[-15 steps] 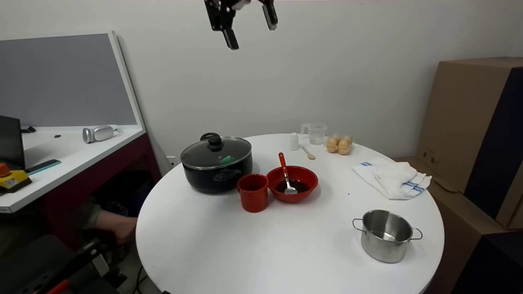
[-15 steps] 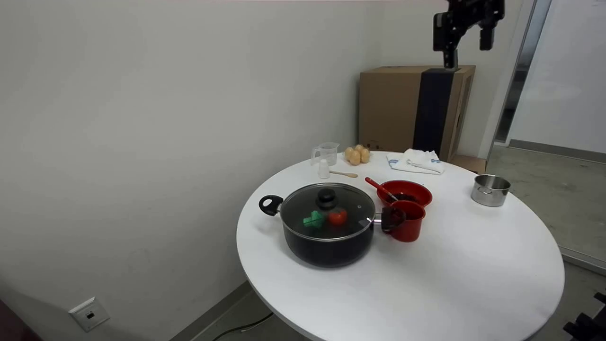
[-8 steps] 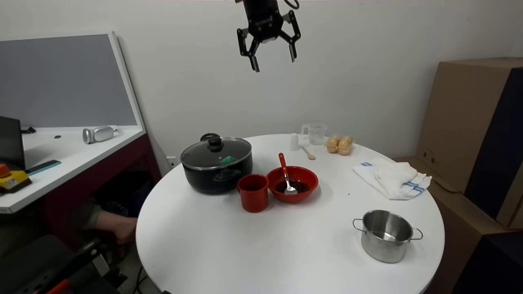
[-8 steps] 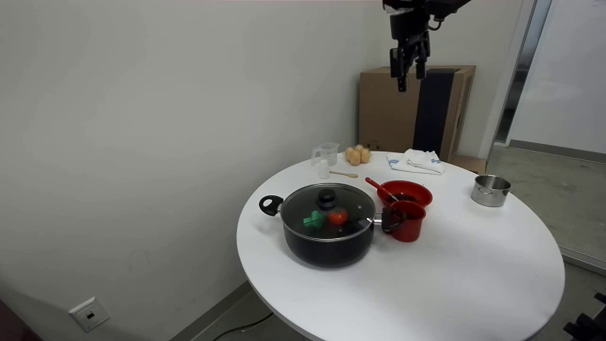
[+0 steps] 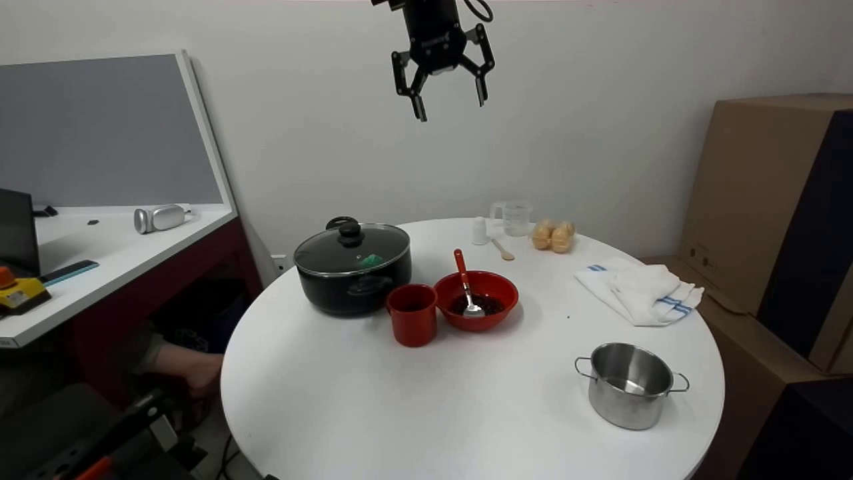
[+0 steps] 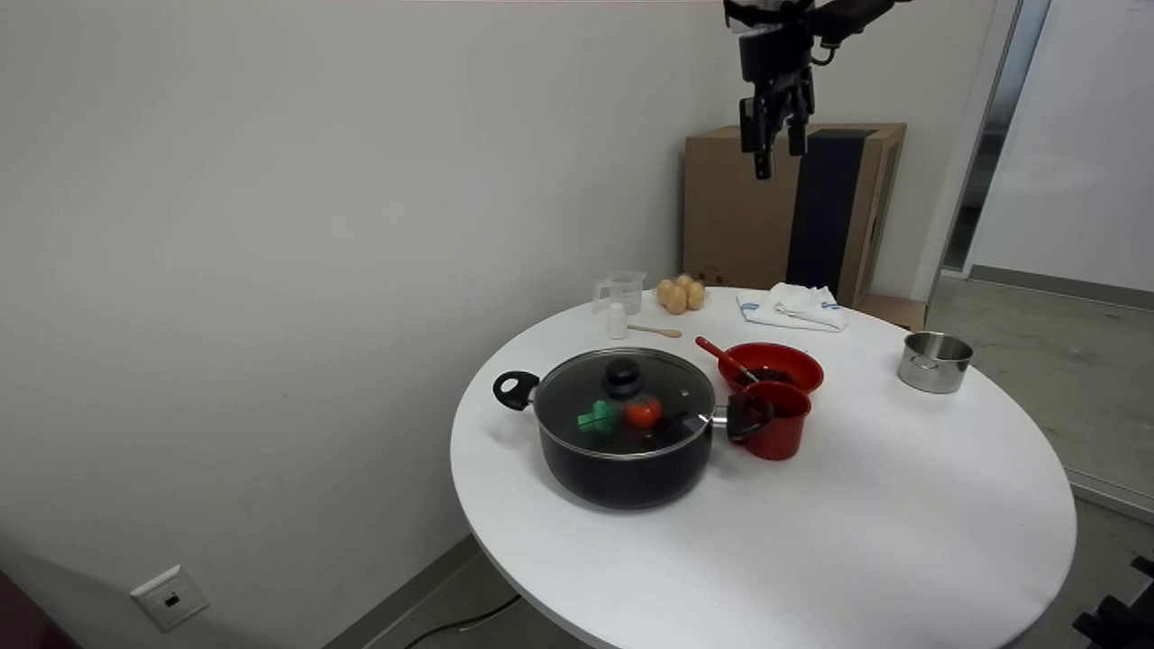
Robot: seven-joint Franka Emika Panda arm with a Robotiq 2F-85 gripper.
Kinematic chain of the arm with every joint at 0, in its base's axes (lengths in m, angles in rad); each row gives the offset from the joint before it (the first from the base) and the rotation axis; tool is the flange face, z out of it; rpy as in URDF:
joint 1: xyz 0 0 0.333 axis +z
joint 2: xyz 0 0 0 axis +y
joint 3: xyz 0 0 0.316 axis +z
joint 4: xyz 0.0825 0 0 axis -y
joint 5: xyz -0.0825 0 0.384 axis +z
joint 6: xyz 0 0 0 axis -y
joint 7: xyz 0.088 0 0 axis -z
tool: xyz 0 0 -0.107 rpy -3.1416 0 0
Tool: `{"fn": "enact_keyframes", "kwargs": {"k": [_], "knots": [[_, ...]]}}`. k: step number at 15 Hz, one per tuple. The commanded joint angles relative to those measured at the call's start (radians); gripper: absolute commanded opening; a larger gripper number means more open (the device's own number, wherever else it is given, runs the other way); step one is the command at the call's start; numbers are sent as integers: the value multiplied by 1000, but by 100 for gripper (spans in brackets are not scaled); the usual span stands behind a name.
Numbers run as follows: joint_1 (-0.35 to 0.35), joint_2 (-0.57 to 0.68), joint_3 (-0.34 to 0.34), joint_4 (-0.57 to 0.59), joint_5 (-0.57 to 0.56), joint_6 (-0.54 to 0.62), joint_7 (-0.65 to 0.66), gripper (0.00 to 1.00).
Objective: Use the spoon to scope some of the contents of the red bowl
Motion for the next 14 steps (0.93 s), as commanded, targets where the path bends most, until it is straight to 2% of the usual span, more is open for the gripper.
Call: {"fn": "enact_keyframes", "kwargs": {"k": [1,8,14], "knots": [[20,-5,-18,-3,-17,-59,-14,100],[21,71,4,85,-20,-12,-198,100],[19,283,9,180,-51,18,-319,100]]}}
